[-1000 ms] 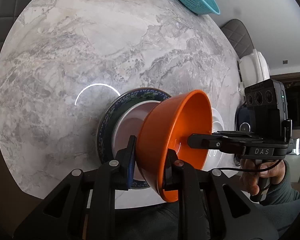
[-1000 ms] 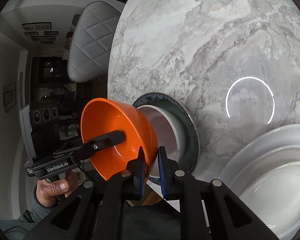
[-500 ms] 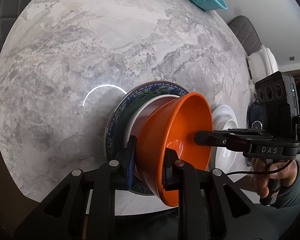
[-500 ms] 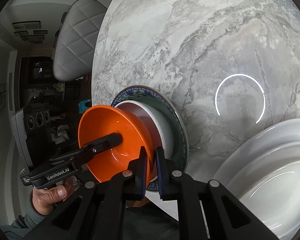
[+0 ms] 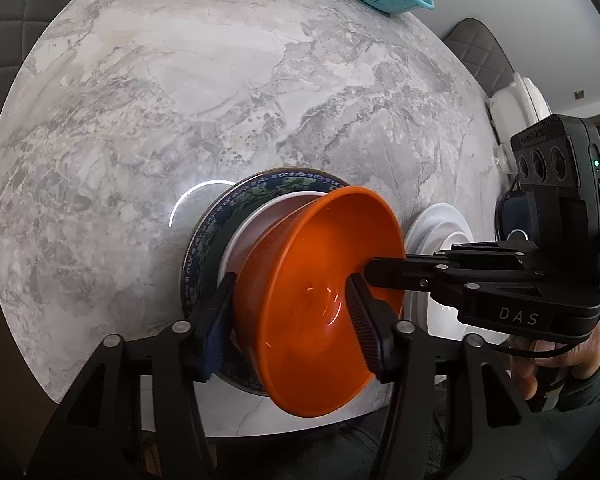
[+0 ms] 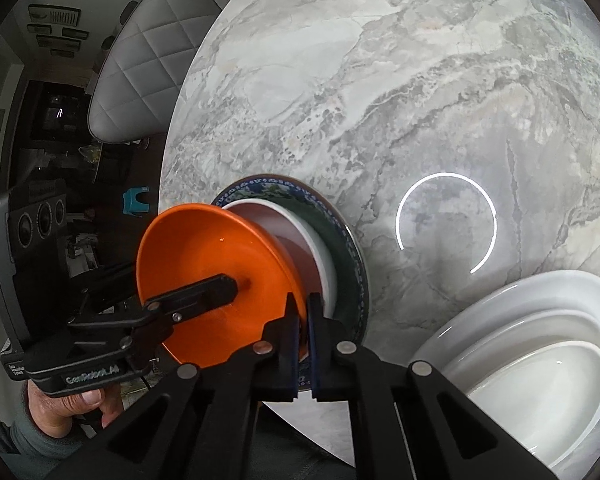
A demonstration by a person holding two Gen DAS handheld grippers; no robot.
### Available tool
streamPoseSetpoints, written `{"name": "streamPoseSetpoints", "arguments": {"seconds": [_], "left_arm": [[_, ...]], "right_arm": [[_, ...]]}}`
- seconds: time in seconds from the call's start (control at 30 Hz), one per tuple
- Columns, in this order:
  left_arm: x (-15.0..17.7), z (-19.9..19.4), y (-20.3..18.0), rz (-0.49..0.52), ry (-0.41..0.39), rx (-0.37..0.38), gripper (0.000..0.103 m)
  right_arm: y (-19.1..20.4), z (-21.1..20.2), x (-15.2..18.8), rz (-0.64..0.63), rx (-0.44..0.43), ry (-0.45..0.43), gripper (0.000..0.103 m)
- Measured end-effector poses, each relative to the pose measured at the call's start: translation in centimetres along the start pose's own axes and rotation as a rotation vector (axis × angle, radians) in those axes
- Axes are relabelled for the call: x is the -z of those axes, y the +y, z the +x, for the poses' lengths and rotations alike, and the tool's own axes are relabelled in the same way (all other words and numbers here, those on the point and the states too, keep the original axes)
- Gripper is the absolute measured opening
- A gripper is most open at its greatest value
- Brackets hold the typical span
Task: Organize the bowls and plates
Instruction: 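Carry the orange bowl over the white bowl, lower it inside, open grippers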
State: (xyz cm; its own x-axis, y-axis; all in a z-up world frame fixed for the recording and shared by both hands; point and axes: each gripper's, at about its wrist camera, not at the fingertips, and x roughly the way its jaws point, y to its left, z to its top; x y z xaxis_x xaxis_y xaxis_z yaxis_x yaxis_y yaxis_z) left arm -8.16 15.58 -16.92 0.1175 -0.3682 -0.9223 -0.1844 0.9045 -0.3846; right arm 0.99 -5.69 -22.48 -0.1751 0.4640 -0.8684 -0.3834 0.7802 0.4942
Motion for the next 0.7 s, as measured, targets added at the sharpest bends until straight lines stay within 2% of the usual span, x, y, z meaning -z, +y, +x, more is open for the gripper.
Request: {"name": "streamPoseSetpoints", "arguments": {"seconds": [0.13, 0.2, 0.43, 0.7], "left_arm": [[-0.1, -1.0, -0.5, 0.003, -0.04, 0.011, 0.069], [-0.3, -1.8, -0.3, -0.013, -0.072, -0.013, 0.083], [-0.6, -4.4, 1.9, -0.073, -0.147, -0.039, 0.083], [1.1, -4.9, 5.5, -0.125, -0.153, -0.066, 0.083]], "right_arm": [[0.0, -0.1, 0.0, 0.0, 0.008, -0.002, 0.005], [0.1, 0.0, 0.0, 0.002, 0.012, -0.003, 0.005], [-0.2, 0.0, -0.2, 0.009, 0.036, 0.003, 0.005], [0.8, 0.4, -0.7, -0.028, 0.085, 0.022, 0.007]]}}
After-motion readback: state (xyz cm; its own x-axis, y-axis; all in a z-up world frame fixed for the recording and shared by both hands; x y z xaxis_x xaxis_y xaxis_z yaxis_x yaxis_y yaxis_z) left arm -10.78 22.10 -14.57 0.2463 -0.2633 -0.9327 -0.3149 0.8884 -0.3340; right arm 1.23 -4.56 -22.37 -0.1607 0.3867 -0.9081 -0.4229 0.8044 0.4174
